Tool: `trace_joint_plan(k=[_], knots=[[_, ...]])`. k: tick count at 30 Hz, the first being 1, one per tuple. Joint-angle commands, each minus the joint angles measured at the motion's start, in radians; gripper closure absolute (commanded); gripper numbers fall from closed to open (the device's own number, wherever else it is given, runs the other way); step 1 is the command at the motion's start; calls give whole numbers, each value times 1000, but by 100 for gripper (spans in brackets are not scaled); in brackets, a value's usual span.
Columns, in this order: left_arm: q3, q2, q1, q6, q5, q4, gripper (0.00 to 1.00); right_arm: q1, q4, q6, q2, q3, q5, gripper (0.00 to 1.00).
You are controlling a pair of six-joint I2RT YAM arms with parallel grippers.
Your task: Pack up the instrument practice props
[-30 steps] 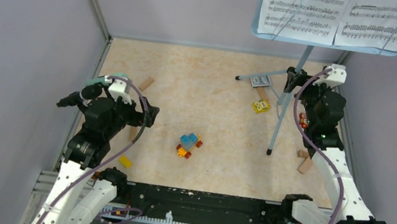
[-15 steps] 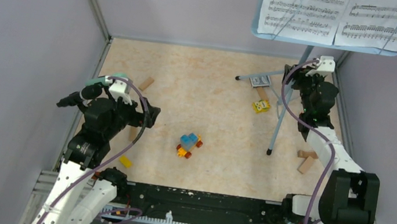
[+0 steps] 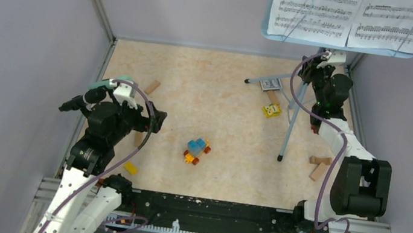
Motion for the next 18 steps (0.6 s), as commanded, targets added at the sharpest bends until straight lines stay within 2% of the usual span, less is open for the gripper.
trace_joint_plan(k=[1,4,8,12,18], knots=[[-8,-2,3,12,3,51,1,-6,39,-23,5,36,-109,74],[-8,2,3,11,2,50,1,-4,72,34,-11,5,-144,89],[-8,7,4,11,1,50,1,39,44,50,-38,-12,-102,99],[-7,11,6,11,1,49,1,107,42,80,-65,-37,-55,100],[-7,15,7,11,0,48,1,262,11,158,-104,-54,138,100]])
